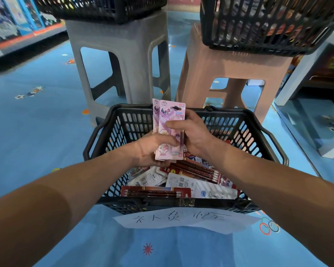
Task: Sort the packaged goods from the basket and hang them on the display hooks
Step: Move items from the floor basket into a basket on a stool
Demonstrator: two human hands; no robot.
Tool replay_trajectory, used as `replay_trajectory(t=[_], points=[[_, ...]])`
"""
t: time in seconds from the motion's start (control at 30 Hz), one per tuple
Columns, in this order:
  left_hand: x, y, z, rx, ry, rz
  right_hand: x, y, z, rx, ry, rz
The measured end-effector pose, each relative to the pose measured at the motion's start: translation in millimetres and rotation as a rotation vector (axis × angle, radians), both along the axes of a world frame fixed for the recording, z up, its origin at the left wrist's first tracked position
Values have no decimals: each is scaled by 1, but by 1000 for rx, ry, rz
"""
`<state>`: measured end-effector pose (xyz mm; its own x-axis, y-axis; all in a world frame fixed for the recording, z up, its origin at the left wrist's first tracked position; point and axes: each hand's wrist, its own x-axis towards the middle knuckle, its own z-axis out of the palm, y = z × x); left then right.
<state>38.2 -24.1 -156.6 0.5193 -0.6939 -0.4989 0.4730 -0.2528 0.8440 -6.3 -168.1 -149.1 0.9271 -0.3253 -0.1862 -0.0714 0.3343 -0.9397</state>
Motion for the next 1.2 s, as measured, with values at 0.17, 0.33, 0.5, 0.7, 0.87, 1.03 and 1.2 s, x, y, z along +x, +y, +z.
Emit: replay_trajectory(t=[0.17, 0.33, 0.5, 0.7, 0.87, 1.03, 1.2], points=[[4, 1, 0, -83, 49, 77, 4, -5, -6, 39, -34, 70], [9, -2, -6, -58, 82, 132, 5, -2, -7, 70, -5, 158], [0, 0, 12, -72, 80, 157, 5, -4, -5, 108, 4, 128], [-1, -3, 20, -76, 130, 119, 6, -5, -3, 85, 28, 119], [2, -9, 10, -5, 47, 162, 12, -5, -7, 94, 7, 67], [1, -11, 9, 54, 52, 106, 11, -2, -7, 113, -9, 43], [1, -15, 13, -64, 179, 139, 10, 3, -5, 123, -61, 75]])
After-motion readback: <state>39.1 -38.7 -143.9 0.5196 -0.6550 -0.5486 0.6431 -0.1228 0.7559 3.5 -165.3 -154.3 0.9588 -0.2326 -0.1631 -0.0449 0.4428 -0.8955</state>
